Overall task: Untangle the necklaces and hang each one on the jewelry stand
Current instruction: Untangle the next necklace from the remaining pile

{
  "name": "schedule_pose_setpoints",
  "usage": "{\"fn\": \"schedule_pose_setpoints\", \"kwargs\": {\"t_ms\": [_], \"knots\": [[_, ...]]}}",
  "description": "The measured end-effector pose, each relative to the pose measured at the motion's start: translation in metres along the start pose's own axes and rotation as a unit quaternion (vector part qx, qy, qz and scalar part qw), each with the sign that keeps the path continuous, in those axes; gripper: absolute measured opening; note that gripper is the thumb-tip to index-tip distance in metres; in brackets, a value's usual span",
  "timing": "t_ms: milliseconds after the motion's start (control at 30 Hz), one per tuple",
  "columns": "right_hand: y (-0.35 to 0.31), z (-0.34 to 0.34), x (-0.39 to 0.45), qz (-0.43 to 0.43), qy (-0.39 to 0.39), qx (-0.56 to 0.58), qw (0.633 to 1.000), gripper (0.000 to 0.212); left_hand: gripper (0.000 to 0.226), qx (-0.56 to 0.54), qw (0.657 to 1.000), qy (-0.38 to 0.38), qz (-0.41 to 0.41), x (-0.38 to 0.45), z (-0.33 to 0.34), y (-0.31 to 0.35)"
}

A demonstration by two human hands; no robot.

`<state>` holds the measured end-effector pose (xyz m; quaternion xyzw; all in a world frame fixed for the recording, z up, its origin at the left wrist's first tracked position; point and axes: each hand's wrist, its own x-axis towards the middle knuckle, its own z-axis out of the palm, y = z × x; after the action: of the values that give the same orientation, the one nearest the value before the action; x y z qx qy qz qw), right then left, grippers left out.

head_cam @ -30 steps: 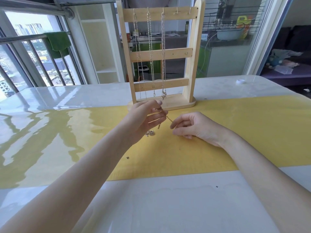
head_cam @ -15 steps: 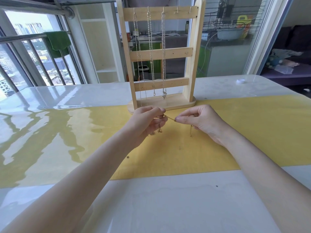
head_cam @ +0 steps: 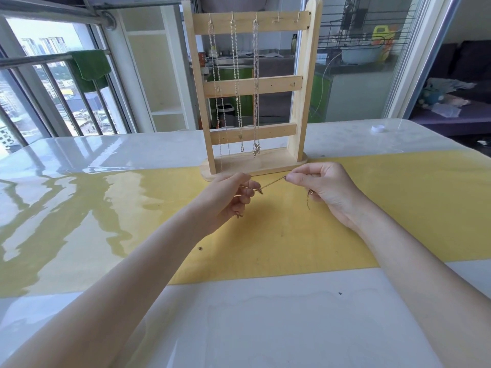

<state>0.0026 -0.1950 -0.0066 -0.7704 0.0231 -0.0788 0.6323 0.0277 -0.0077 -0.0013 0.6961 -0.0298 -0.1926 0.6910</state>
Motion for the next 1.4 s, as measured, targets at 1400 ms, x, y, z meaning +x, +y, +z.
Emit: {"fn": "schedule_pose_setpoints", "kwargs": {"t_ms": [1400], "knots": [[-0.003,0.02,-0.007,0.001,-0.149,0.037,0.988,0.015,0.019,-0.072,0.996,-0.045,-0.027,-0.005,0.016,-0.004]]}}
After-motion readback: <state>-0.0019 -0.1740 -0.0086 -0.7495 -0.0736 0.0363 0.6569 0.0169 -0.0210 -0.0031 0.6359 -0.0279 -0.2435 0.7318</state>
